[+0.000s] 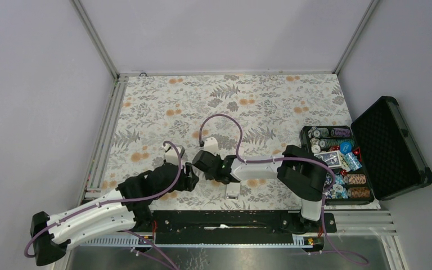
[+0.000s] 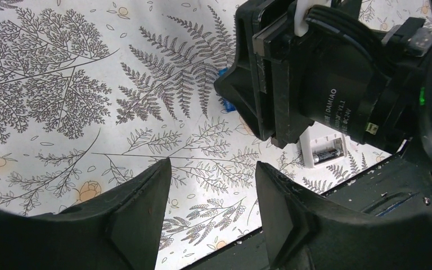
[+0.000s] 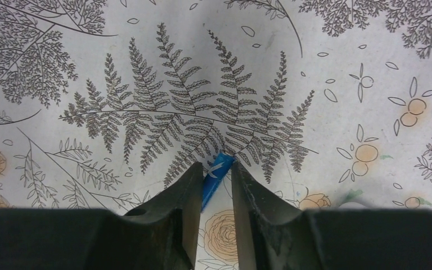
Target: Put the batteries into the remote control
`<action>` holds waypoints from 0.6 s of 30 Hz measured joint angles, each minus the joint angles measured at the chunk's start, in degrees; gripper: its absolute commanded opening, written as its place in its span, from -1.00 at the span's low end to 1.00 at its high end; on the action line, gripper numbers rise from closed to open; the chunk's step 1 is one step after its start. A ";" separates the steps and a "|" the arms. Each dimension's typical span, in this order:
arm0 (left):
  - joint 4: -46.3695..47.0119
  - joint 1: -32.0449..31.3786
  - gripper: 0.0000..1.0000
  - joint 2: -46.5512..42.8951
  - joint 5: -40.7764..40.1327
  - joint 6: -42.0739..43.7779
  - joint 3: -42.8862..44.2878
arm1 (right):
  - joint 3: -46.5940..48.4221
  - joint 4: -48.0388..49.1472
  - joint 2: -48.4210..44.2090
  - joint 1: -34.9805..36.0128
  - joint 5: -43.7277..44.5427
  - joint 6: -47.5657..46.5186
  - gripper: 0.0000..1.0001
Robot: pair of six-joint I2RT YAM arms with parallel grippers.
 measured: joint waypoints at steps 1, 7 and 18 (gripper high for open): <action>-0.13 0.00 0.20 0.00 -0.02 -0.02 -0.04 | 0.07 -0.13 0.07 0.09 0.33 -0.20 -0.44; -1.11 0.11 0.20 0.04 -0.26 -0.46 -0.13 | 0.15 -0.59 0.22 0.90 1.66 -2.51 -0.60; -0.72 0.04 0.21 0.02 0.04 -0.50 -0.13 | -5.05 4.26 -3.17 3.06 -2.73 -12.59 -0.24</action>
